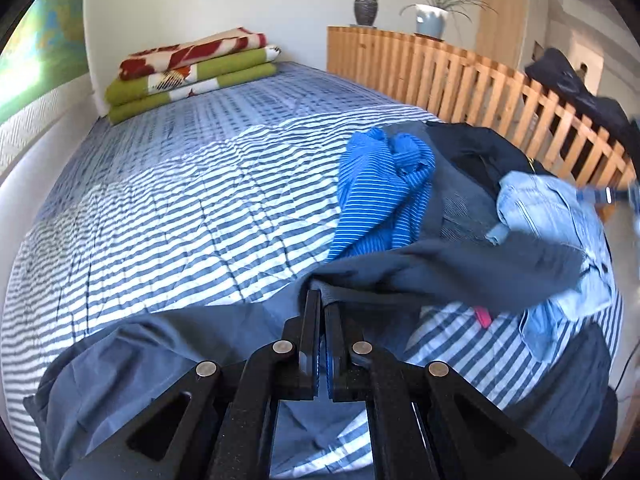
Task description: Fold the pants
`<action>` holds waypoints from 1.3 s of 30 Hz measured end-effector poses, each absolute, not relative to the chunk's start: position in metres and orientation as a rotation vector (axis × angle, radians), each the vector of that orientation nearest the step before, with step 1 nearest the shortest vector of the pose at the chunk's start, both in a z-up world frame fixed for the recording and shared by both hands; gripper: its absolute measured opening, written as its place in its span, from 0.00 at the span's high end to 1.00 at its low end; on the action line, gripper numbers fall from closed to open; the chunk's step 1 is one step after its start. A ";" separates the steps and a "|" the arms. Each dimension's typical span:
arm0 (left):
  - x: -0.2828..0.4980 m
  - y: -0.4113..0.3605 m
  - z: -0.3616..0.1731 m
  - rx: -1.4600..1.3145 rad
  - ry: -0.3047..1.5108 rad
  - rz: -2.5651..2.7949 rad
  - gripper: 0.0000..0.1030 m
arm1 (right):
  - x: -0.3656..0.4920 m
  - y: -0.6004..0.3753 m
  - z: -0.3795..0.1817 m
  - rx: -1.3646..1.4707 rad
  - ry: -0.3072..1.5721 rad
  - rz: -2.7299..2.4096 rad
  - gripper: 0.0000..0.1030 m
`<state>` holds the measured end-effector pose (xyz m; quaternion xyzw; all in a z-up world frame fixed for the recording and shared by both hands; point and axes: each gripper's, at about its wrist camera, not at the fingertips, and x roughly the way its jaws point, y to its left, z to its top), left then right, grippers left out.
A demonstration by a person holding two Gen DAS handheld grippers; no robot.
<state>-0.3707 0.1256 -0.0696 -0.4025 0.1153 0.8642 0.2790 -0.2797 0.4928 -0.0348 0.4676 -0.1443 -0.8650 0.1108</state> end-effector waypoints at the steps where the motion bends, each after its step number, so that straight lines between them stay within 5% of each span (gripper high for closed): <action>1: -0.373 0.125 -0.071 -1.083 0.316 2.317 0.99 | -0.278 0.482 -0.040 1.394 -0.373 -2.523 0.54; 8: -0.365 0.130 -0.077 -1.073 0.385 2.305 0.99 | -0.250 0.402 -0.082 1.423 -0.082 -2.366 0.51; 17: -0.355 0.104 -0.084 -1.138 0.392 2.323 0.99 | -0.238 0.301 -0.149 1.392 0.683 -2.383 0.51; 18: -0.354 0.102 -0.085 -1.142 0.394 2.326 0.99 | -0.238 0.296 -0.157 1.426 0.735 -2.353 0.52; 19: -0.352 0.099 -0.084 -1.144 0.388 2.325 0.99 | -0.238 0.293 -0.162 1.458 0.768 -2.336 0.71; 21: -0.345 0.093 -0.080 -1.128 0.394 2.319 0.99 | -0.234 0.296 -0.157 1.484 0.734 -2.325 1.00; 30: -0.330 0.074 -0.057 -1.081 0.398 2.271 0.99 | -0.192 0.399 -0.007 1.258 -0.209 -2.351 1.00; 32: -0.334 0.076 -0.061 -1.089 0.423 2.287 0.99 | -0.196 0.412 0.010 1.220 -0.187 -2.461 1.00; 35: -0.343 0.075 -0.072 -1.130 0.390 2.287 0.99 | -0.218 0.409 -0.011 1.293 -0.156 -2.423 0.88; 36: -0.346 0.074 -0.077 -1.142 0.392 2.293 0.99 | -0.227 0.402 -0.028 1.337 -0.142 -2.386 0.73; 39: -0.353 0.068 -0.090 -1.189 0.388 2.303 0.99 | -0.247 0.365 -0.078 1.428 0.078 -2.347 0.61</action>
